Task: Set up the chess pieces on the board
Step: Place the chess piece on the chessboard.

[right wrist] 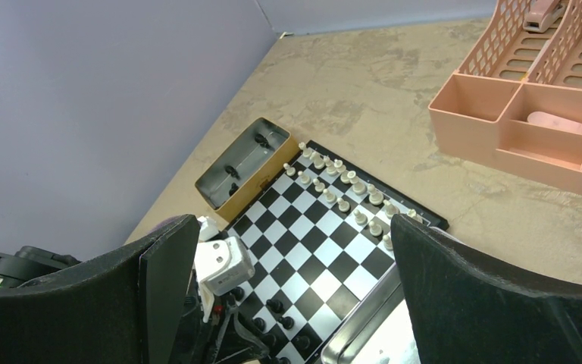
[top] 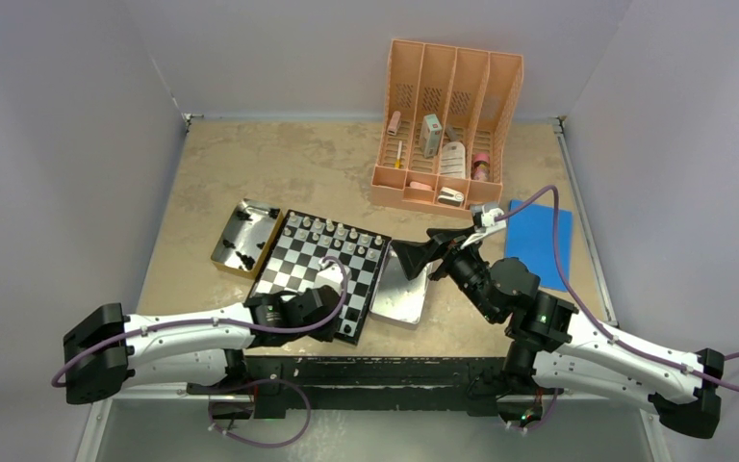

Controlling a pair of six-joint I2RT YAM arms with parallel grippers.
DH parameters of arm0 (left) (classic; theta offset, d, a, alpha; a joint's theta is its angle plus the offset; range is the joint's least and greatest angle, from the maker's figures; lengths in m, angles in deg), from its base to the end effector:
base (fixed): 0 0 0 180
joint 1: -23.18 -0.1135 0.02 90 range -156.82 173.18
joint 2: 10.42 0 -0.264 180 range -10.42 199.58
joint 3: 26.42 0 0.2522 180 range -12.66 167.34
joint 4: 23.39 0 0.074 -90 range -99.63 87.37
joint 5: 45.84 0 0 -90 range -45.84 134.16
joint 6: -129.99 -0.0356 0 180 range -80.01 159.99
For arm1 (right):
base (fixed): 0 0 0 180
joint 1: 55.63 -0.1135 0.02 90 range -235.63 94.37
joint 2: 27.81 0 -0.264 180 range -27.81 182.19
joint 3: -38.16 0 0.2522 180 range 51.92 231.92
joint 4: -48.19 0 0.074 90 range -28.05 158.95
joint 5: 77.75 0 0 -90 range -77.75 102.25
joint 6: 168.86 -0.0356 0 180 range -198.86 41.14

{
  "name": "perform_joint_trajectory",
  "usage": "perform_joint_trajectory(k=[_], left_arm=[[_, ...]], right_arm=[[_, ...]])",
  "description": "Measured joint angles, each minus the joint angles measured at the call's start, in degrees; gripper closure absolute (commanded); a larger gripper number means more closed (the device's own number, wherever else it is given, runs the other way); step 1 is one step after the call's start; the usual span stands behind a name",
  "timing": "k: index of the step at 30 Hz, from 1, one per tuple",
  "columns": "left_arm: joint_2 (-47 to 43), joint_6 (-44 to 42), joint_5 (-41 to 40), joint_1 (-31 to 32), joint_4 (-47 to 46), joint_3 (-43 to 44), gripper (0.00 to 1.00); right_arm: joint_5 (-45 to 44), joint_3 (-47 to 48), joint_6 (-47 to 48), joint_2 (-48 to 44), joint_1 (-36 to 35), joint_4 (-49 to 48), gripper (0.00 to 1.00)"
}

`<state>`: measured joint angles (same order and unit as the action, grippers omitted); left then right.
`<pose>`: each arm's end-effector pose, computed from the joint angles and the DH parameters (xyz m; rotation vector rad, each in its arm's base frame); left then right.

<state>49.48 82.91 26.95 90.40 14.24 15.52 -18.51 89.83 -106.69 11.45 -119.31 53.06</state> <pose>0.0827 -0.1698 0.1750 0.4160 2.4948 -0.4225 0.0897 0.1403 0.3485 -0.0133 1.5245 0.9099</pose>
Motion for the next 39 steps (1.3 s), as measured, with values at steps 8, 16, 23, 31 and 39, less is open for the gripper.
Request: perform_joint_trajectory(k=[8,16,23,31,39], left_arm=[[0.02,-0.04,0.39,0.09,-0.55,0.37,0.79],[0.22,0.81,0.42,0.20,-0.24,0.66,0.77],[-0.72,1.01,0.44,0.48,0.02,1.95,0.71],[-4.11,-0.17,-2.27,0.48,0.72,6.54,0.34],[-0.07,-6.71,-12.83,-1.27,3.28,16.11,0.15]], right_arm=[[0.02,-0.02,0.00,0.09,0.00,-0.02,0.01],[0.04,-0.11,0.00,0.09,0.00,-0.02,0.01],[0.11,-0.70,-0.02,0.09,0.00,0.02,0.01],[0.33,-0.70,0.00,-0.04,0.00,0.04,0.01],[1.84,-0.57,-0.09,0.35,0.00,1.70,0.01]])
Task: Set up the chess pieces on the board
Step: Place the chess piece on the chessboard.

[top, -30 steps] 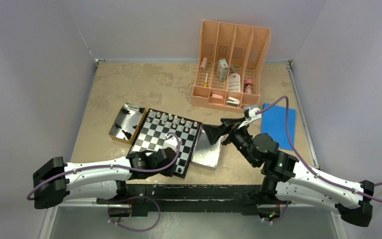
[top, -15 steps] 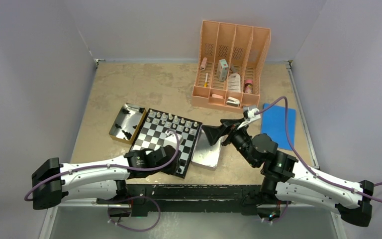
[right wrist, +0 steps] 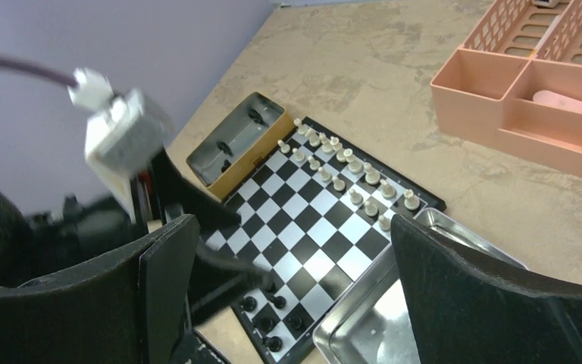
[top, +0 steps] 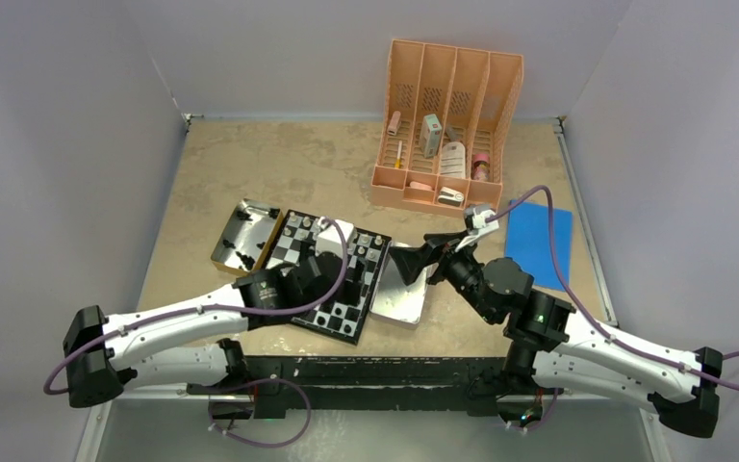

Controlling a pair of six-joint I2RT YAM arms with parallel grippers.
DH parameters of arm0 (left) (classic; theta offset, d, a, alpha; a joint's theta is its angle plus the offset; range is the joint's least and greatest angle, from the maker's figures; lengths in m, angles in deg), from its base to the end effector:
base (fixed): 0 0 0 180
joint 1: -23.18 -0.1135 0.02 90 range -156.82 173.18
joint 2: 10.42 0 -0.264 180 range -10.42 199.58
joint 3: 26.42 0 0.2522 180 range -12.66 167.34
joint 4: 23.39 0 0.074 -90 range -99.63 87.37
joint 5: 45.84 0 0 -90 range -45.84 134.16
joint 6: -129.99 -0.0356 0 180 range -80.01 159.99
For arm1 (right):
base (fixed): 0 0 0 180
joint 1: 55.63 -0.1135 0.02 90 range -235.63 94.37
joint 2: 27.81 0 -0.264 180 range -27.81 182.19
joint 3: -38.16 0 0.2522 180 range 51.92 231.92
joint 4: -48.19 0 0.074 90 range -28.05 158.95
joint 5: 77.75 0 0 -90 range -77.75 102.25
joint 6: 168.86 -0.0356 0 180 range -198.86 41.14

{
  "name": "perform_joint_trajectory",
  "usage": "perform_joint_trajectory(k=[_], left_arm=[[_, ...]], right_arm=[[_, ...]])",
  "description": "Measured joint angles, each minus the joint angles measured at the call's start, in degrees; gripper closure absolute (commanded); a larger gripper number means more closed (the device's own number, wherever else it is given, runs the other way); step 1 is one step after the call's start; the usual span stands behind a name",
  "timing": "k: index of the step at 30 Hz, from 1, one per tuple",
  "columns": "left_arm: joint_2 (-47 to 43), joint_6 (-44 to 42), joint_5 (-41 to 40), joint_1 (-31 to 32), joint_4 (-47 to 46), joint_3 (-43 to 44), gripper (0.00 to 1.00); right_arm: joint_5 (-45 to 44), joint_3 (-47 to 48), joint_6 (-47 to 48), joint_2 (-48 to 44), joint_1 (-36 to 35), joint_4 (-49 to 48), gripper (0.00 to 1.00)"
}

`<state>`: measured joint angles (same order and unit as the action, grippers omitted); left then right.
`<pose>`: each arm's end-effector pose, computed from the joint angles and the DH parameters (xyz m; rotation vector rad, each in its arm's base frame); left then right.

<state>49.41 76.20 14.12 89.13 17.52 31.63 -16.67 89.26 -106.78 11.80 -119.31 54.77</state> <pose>0.1045 -0.1904 0.2628 0.3160 2.2019 -0.3805 0.0902 0.1434 0.3411 -0.0597 1.5637 0.9059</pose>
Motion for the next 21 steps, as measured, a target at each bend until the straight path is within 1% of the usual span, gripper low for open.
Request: perform_joint_trajectory(k=[2,4,7,9,14,16,21], left_arm=[[0.83,-1.44,0.90,-3.15,-0.07,2.14,0.22],[1.42,-1.84,4.42,-8.79,0.94,4.44,0.33],[2.01,-1.25,8.52,-14.69,3.89,7.15,0.48],[2.05,-0.79,10.93,-15.61,6.27,8.07,0.54],[2.05,1.86,18.69,-15.54,13.22,8.31,0.66],[2.10,2.82,21.66,-15.56,14.14,7.69,0.71],[5.09,4.13,29.53,-15.37,13.55,3.98,0.74]], right_arm=[[0.04,0.26,-0.17,0.52,0.00,1.05,0.01],[0.07,0.39,-0.31,1.03,0.00,1.62,0.01],[0.04,0.46,-0.35,1.38,0.00,2.27,0.01],[0.02,0.46,-0.28,1.31,0.00,2.64,0.01],[-0.09,0.46,0.11,0.70,0.00,3.45,0.01],[-0.15,0.48,0.17,0.33,0.00,3.50,0.01],[-0.55,0.46,0.52,-0.55,0.00,3.45,0.01]])
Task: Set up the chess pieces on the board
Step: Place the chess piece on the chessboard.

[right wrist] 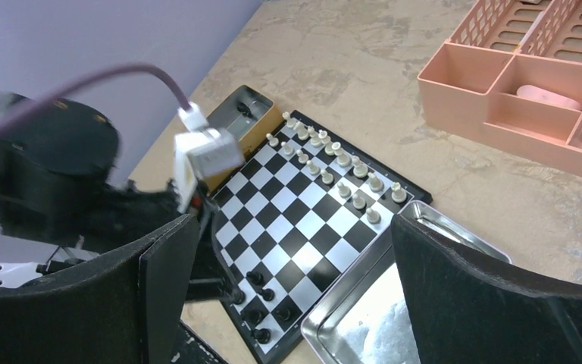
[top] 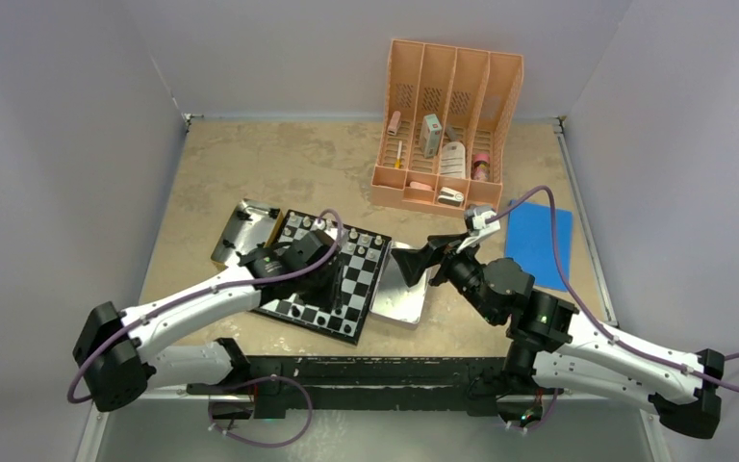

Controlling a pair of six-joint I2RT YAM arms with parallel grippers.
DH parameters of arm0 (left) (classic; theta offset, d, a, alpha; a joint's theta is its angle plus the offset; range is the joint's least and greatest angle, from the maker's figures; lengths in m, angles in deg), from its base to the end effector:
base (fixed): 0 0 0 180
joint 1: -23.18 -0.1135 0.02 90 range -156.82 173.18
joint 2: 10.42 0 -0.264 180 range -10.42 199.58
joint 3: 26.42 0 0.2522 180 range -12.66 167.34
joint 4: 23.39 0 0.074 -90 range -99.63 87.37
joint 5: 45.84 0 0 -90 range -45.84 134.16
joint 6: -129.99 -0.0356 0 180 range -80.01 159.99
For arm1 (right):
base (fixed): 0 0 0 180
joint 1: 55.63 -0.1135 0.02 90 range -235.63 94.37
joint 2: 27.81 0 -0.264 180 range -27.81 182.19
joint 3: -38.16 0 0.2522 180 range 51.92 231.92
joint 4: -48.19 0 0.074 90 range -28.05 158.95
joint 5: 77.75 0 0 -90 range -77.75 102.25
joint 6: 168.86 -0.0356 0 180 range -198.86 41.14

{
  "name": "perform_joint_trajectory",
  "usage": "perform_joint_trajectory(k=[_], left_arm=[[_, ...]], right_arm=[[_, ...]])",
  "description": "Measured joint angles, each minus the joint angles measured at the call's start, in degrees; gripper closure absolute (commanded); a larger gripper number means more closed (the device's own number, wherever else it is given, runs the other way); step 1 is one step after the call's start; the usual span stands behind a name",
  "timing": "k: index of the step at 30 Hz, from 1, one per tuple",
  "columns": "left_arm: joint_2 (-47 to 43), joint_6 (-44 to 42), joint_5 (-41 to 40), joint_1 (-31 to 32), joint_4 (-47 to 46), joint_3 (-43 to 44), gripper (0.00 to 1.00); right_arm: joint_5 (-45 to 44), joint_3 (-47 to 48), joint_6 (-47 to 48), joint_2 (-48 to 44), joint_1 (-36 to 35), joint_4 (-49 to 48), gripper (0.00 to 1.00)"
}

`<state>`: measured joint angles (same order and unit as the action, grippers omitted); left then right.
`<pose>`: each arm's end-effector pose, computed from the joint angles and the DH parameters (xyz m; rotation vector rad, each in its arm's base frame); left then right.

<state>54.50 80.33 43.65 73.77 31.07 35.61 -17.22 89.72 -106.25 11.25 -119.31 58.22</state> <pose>0.1393 -0.1691 0.2476 0.2361 2.6720 -0.5517 0.0894 0.1411 0.3390 -0.0778 1.5966 0.8646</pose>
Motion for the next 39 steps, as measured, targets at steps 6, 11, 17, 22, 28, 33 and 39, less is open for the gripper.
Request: perform_joint_trajectory(k=[6,11,17,22,28,33,39], left_arm=[[8.13,1.01,2.51,3.21,-1.20,-1.36,0.71],[10.23,1.46,1.99,4.55,-1.27,-1.36,0.71],[10.21,2.47,0.31,4.57,-1.22,-1.33,0.70],[10.21,2.60,0.00,4.57,-1.27,-1.38,0.72],[10.21,2.62,-0.37,4.57,-1.92,-2.71,0.74],[10.21,2.60,-0.72,4.57,-1.99,-3.15,0.75],[10.21,2.60,-1.16,4.57,-2.01,-3.15,0.76]], right_arm=[[-0.94,0.00,0.07,-0.02,0.00,0.04,0.01],[-1.11,0.00,0.07,0.02,0.00,0.07,0.01],[-1.36,0.00,0.09,0.17,0.00,0.04,0.01],[-1.49,0.00,0.26,0.44,0.00,0.02,0.01],[-1.51,0.00,0.44,0.79,0.00,0.00,0.01],[-1.53,0.00,0.44,0.76,0.00,-0.02,0.01],[-1.51,0.00,0.42,0.72,0.00,-0.02,0.01]])
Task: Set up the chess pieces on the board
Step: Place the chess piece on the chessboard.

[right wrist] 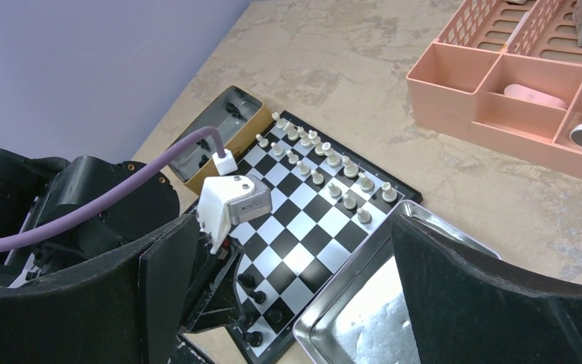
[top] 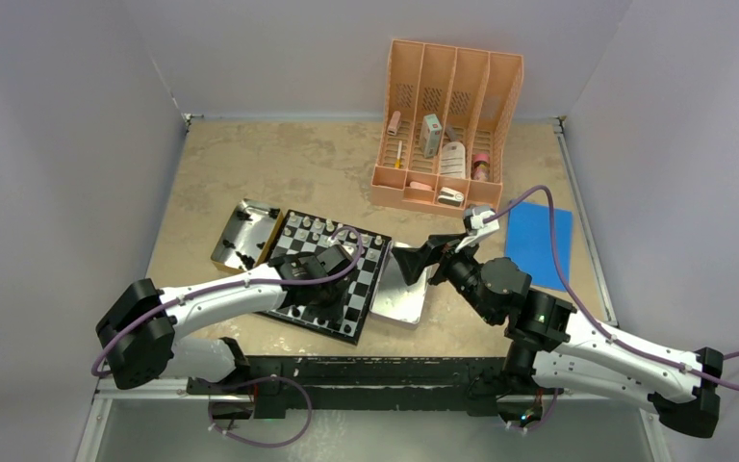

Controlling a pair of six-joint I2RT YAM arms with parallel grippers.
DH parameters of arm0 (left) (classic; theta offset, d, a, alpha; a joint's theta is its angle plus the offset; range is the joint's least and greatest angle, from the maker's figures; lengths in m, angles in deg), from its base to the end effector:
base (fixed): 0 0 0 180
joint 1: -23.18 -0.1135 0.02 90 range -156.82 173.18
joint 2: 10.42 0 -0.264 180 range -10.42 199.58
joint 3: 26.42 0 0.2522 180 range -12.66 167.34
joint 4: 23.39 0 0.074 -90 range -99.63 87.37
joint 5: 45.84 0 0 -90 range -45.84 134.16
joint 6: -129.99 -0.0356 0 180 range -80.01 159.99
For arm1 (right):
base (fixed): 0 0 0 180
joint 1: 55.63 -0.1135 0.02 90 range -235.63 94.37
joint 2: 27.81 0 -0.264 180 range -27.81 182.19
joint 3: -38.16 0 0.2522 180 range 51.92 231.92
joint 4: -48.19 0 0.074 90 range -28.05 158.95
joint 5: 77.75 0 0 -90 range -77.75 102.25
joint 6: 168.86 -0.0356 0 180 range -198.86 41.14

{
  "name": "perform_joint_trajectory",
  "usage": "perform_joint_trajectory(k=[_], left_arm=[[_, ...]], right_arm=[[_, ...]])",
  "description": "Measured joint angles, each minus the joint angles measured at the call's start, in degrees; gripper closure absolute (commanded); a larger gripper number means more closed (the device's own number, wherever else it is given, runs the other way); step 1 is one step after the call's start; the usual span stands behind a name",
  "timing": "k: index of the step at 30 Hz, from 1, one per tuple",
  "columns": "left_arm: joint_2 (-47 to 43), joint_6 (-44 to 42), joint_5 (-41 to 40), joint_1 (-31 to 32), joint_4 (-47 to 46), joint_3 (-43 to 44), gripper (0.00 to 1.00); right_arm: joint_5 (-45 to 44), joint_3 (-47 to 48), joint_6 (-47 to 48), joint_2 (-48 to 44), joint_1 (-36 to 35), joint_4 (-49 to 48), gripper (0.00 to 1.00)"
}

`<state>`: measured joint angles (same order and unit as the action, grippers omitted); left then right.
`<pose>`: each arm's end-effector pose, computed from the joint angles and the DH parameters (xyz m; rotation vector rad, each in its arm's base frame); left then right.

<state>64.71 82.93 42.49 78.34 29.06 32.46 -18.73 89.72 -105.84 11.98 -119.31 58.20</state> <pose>0.1346 -0.1916 0.1960 0.2958 2.8367 -0.3778 0.0911 0.1429 0.3371 -0.0672 1.6039 0.8312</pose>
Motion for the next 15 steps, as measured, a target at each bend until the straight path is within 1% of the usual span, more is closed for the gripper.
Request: perform_joint_trajectory(k=[15], left_arm=[[0.00,0.00,-0.22,0.00,0.15,-0.02,0.77]], right_arm=[[0.00,0.00,-0.02,0.00,0.00,-0.02,0.01]])
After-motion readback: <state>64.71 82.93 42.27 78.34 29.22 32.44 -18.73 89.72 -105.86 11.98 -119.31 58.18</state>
